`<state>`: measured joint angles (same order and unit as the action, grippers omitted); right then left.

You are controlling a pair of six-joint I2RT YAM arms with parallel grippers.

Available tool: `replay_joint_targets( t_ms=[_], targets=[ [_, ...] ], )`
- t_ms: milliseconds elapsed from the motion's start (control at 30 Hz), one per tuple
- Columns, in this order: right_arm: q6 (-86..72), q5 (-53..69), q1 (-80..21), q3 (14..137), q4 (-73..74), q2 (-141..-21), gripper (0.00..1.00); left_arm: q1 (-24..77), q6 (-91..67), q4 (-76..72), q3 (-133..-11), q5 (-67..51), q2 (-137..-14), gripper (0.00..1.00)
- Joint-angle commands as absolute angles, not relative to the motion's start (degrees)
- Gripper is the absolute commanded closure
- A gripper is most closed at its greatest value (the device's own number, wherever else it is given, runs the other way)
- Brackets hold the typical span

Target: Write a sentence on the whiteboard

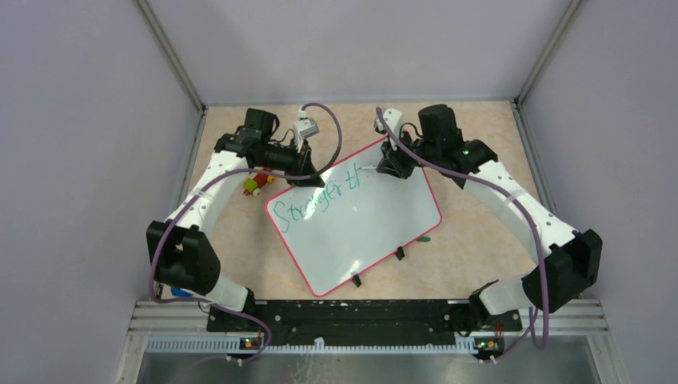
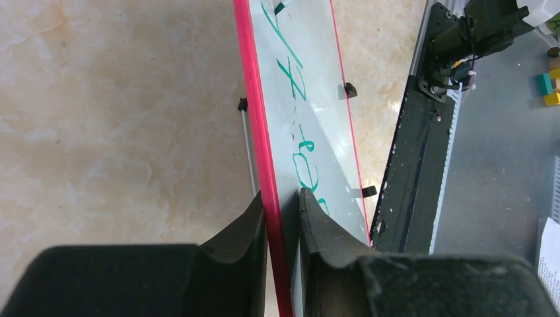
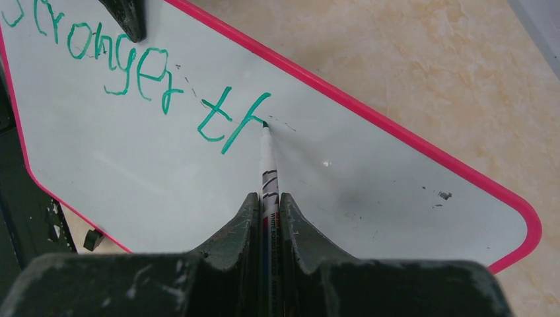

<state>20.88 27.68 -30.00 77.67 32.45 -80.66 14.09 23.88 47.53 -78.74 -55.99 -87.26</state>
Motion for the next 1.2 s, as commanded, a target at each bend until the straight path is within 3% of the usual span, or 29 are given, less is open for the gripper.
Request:
replay_joint_targets(
  t_ms=[0, 700, 1167],
  targets=[
    [22.5, 24.8, -28.5, 76.9, 31.5, -78.8, 1.0, 16.3, 28.0, 46.1, -78.3, -54.5, -86.8, 1.0],
    [23.9, 28.6, -28.5, 71.3, 34.9, -76.2, 1.0, 16.4, 28.0, 46.1, -78.0, -54.4, -86.5, 1.0],
    [19.9, 31.4, -25.3, 76.3, 32.3, -74.1, 1.0, 16.4, 28.0, 46.2, -78.2, -54.5, -86.3, 1.0]
  ],
)
